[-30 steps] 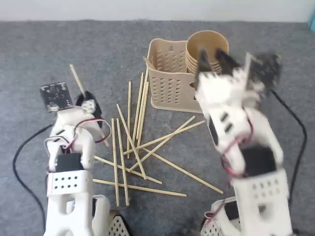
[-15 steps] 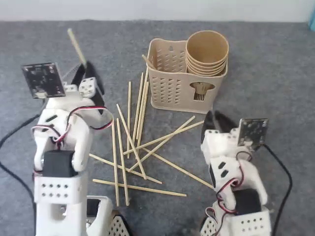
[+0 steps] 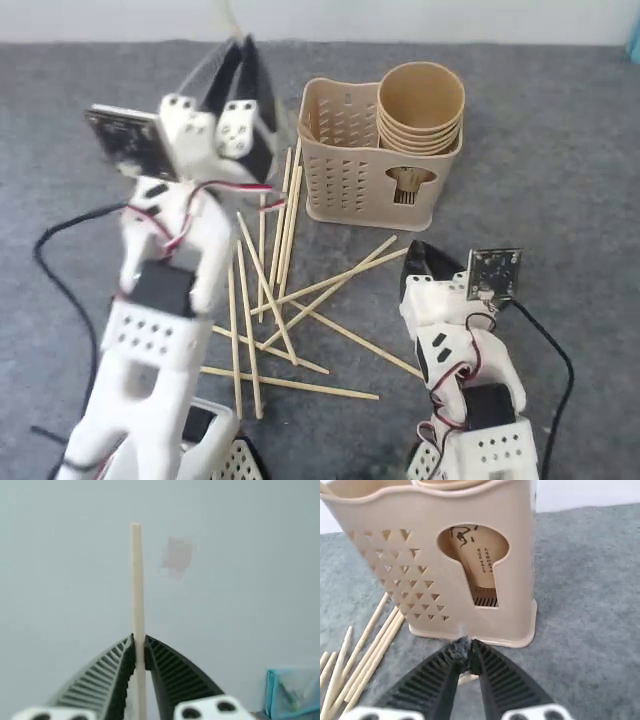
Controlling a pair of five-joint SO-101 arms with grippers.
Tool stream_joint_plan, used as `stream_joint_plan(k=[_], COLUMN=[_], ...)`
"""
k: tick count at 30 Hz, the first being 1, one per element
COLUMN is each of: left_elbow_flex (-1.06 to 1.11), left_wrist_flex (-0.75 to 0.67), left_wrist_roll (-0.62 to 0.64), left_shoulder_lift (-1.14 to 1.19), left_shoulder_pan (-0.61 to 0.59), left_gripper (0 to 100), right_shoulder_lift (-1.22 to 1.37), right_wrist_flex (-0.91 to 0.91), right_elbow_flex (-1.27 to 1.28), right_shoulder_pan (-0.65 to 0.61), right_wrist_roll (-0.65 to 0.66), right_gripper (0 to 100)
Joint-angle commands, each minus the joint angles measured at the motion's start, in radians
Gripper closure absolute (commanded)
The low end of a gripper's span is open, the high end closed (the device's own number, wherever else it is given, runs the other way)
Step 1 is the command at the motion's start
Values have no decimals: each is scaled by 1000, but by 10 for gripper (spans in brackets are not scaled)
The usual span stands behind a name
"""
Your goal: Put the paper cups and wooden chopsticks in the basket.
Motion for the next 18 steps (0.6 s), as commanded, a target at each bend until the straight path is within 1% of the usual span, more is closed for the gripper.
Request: stream_joint_plan(k=[1,3,5,7,16,18], left_elbow_flex=[-44,-41,-41,-42,-35,-33], left_wrist_flex=[-316,-411,-450,-457,-453,-451], left_wrist_roll=[-11,-72,-123,-147,-147,-147], left_shoulder_lift=[101,152,204,258,420,436], left_shoulder_pan=[60,86,104,117,112,101], left_gripper=[988,988,988,988,986,949], right_shoulder_lift=[5,5,5,4,1,1], right_wrist_flex=[-21,-21,-21,-21,-21,-21], right_elbow_flex=[18,18,18,18,18,18], right_shoulder_pan=[-8,-8,-8,-8,-7,-7], right_wrist_roll=[-8,-8,-8,-8,-6,-6], right_gripper=[991,991,991,991,991,991])
